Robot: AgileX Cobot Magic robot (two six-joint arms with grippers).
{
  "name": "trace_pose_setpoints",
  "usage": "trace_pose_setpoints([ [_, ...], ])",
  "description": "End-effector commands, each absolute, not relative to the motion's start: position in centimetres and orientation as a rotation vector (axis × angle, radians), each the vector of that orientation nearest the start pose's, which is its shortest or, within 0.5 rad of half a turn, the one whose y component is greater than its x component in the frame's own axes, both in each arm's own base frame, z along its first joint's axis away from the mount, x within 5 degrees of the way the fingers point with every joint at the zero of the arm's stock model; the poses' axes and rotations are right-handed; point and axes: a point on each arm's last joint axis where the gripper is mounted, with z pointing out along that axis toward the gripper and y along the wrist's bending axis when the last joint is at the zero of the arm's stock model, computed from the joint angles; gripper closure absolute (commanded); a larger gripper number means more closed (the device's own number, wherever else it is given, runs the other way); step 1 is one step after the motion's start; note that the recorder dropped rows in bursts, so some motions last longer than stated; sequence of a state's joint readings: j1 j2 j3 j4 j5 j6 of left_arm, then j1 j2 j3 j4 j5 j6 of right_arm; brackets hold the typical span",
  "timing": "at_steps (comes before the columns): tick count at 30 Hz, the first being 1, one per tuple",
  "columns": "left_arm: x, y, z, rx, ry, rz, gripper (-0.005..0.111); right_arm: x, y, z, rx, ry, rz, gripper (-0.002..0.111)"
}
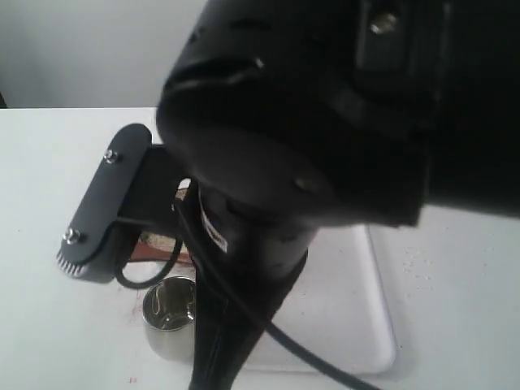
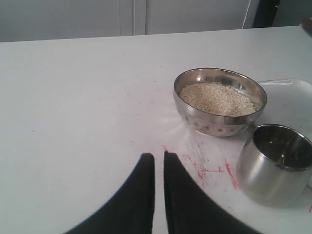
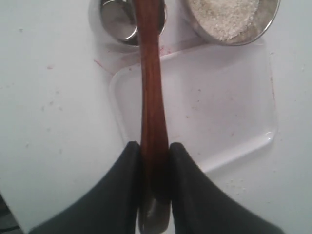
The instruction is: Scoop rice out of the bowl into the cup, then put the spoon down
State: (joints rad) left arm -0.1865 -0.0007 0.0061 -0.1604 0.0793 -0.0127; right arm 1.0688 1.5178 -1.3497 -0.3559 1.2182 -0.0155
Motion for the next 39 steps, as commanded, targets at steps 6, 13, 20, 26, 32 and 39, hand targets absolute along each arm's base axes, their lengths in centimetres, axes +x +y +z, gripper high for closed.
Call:
trace_pose_setpoints([
  [6,5.5,-1.2,20.6,0.009,1.567,-0.307,0.092,13.6,23.1,31.0,-1.431,2.353,-0.224,0.108],
  [13,5.5,-1.2,20.6,0.009,1.567,-0.307,0.092,12.2,22.9,29.3,-1.415,2.392,-0.265,0.108],
  [20,5.5,-1.2,20.6,0.009,1.567,-0.307,0.092,13.0,22.0,28.0,-1.425,2.303,-0.465,0.108],
  [26,5.5,-1.2,20.6,0.009,1.567,-0.307,0.092,13.9,22.5,26.6,-1.468,2.247,-0.601,0.108],
  [32,5.5,-1.2,20.6,0.009,1.567,-0.307,0.092,15.0,23.5,24.8,-1.526,2.167,-0.762,0.108],
  [39,5.5,-1.2,20.6,0.009,1.567,-0.307,0.092,15.8,24.5,23.6,-1.572,2.077,-0.834,0.108],
])
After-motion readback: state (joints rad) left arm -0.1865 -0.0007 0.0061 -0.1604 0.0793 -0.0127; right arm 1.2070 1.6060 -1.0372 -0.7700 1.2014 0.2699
